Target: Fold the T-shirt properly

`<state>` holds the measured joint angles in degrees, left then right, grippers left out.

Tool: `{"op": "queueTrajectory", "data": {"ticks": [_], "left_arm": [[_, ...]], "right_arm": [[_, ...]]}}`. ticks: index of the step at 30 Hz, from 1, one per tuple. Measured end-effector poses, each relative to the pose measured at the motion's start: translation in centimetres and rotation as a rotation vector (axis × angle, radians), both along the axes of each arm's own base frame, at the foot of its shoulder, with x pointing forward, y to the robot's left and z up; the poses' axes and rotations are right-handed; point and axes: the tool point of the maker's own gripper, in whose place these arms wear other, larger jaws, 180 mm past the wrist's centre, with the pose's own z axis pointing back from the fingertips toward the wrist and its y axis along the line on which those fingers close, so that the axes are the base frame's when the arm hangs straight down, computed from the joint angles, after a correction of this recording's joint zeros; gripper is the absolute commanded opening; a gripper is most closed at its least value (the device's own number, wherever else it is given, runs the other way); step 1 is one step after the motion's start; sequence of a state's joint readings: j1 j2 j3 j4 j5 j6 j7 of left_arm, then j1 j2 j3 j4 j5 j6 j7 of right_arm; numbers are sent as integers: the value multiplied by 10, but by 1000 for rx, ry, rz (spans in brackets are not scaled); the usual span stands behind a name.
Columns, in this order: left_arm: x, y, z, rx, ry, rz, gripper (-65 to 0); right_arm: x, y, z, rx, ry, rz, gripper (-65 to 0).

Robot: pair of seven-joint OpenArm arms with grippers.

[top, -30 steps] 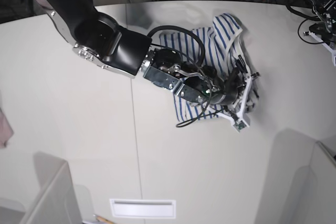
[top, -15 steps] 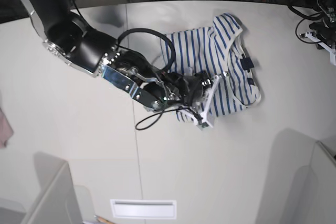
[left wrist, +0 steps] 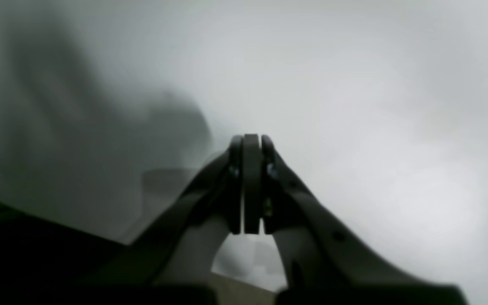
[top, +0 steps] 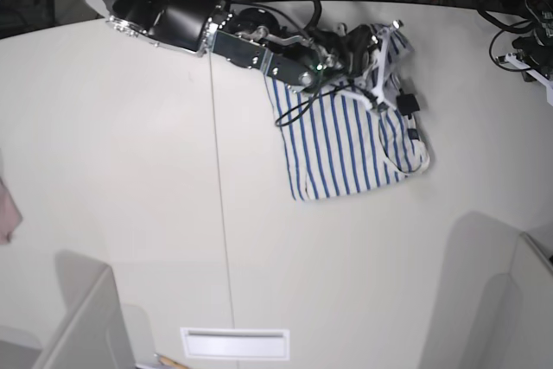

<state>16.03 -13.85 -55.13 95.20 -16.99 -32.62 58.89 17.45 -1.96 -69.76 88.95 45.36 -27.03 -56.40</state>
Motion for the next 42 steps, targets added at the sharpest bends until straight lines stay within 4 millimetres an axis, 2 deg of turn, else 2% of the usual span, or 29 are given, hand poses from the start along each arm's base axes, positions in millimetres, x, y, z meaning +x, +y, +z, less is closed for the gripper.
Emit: {"op": "queueTrajectory", "data": {"ticks": [2, 6, 9, 11, 15, 17, 20, 22, 25, 26, 29, 31, 32, 38, 42], "left_arm": [[1, -2, -1, -4, -3, -1, -650], [1, -2, -1, -6, -3, -3, -650], [2, -6, -2, -14, -6, -7, -650], [5, -15, -8, -24, 9, -35, -650], [19, -46, -11, -148, -75, -88, -650], [19, -60, -7, -243, -136, -91, -650], [18, -76, 3, -391, -241, -83, -650], [23, -89, 12, -483, -315, -87, -650], [31, -102, 26, -583, -410, -89, -645], [34, -103, 30, -606, -439, -88, -555], [38, -108, 33, -699, -497, -61, -230], [38, -120, 22, -761, -482, -55, -69], [38, -131, 16, -790, -455, -71, -12], [64, -187, 3, -903, -407, -185, 0], [64, -211, -29, -914, -300, -207, 0]], "right_arm": [[-8, 3, -2, -15, 4, 41, -650], [15, 1, -22, -85, -49, 13, -650], [6, -2, -28, -113, -7, 24, -650], [2, 2, -20, -87, -10, 35, -650], [2, 4, 21, 24, -58, 70, -650], [11, -7, 39, 78, -57, 32, -650], [49, -44, 55, 129, -105, -142, -650], [66, -71, 63, 147, -129, -237, -650], [72, -98, 66, 160, -117, -330, -650], [71, -105, 63, 154, -104, -350, -650], [66, -118, 52, 121, -82, -378, -650], [59, -117, 48, 122, -60, -381, -650], [56, -116, 47, 123, -50, -380, -650], [52, -117, 43, 118, -40, -385, -650], [50, -119, 42, 118, -23, -394, -650]]}}
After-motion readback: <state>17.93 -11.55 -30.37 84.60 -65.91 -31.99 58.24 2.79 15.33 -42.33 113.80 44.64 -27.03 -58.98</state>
